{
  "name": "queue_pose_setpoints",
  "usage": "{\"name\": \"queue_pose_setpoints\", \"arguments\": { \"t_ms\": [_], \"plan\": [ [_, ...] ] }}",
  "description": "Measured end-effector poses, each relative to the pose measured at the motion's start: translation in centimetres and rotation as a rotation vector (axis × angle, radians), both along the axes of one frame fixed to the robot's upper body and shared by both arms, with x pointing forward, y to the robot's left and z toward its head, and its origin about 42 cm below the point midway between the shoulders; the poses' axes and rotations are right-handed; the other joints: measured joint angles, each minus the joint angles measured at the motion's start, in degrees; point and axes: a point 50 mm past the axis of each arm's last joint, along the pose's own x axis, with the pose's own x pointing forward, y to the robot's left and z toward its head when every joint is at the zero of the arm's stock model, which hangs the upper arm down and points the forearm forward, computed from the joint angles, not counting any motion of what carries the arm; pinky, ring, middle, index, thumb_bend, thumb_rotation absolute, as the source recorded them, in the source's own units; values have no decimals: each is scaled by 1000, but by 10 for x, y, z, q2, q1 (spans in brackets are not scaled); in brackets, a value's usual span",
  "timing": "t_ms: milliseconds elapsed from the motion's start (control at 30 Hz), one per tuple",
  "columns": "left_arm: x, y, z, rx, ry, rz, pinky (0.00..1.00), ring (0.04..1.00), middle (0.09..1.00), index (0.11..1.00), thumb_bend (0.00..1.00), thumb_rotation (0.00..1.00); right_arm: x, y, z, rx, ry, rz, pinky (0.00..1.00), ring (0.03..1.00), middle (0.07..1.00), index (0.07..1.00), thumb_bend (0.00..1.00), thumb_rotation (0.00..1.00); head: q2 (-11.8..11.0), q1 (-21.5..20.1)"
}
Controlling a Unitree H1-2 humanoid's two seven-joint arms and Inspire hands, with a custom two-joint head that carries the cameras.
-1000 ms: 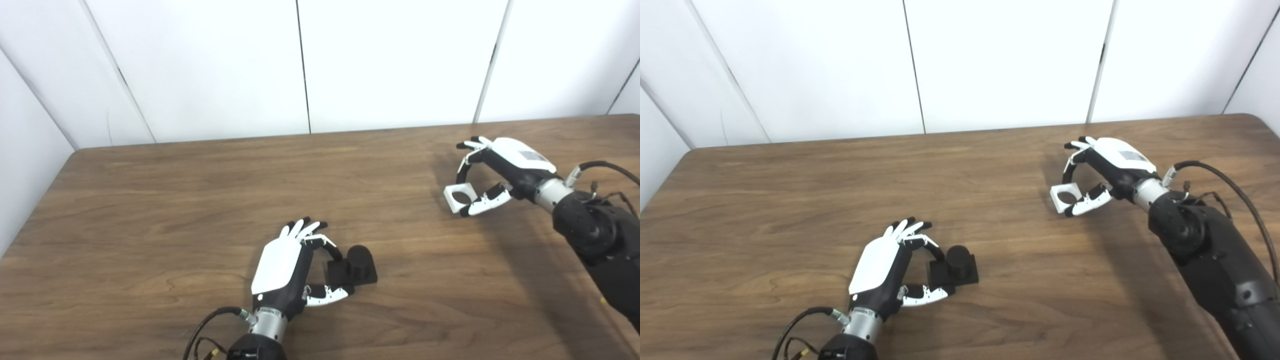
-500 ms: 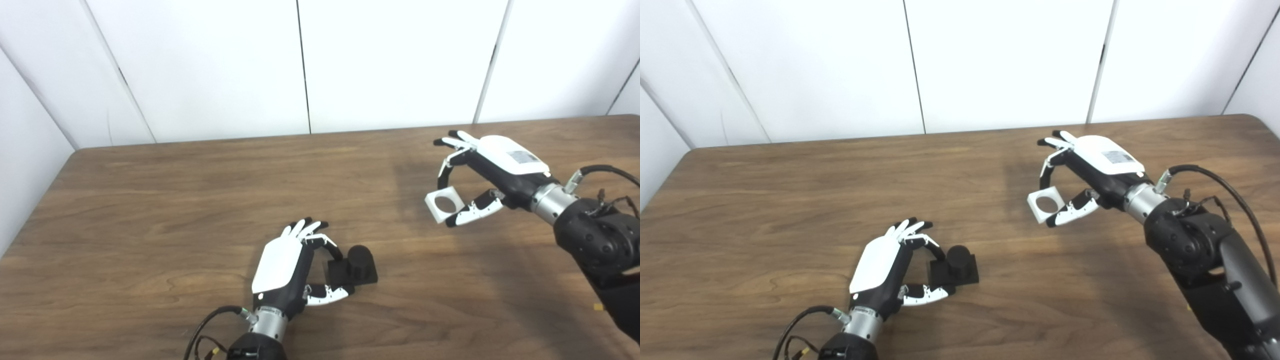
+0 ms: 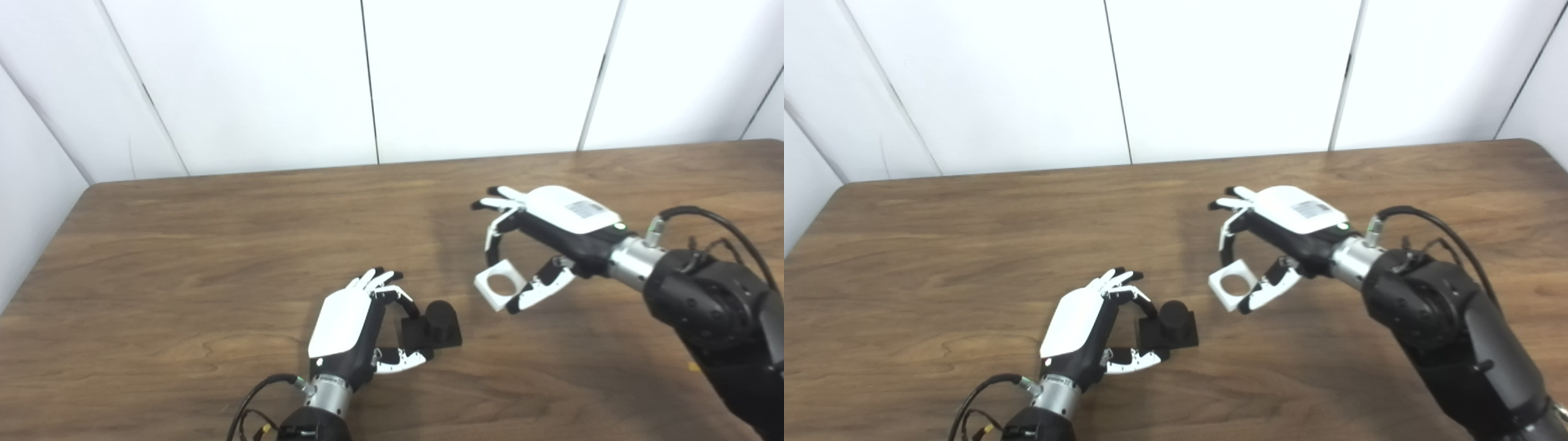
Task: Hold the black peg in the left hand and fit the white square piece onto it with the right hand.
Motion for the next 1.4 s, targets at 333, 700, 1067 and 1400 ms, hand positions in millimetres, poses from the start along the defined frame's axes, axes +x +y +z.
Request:
{"name": "queue_pose_setpoints", "arguments": {
  "t_ms": [333, 700, 1067, 1400],
  "plan": [
    [0, -1, -1, 0, 0, 1, 956, 943, 875, 490, 518, 62, -2, 22, 7, 20, 13, 55, 951, 1000, 928, 493, 524, 156, 1, 1],
    [0, -3, -1, -8, 3, 1, 964, 946, 874, 490, 518, 61, -2, 44, 10, 32, 2, 108, 961, 1000, 930, 493, 523, 155, 2, -1],
    [0, -5, -1, -12, 8, 4, 969, 951, 878, 490, 518, 61, -1, 49, 5, 14, 2, 113, 959, 1000, 927, 493, 523, 158, 4, 5],
    [-1, -5, -1, -14, 13, 10, 966, 949, 877, 490, 517, 61, 3, 51, -4, 9, 24, 115, 955, 1000, 928, 493, 522, 156, 5, 10]
  ]
}}
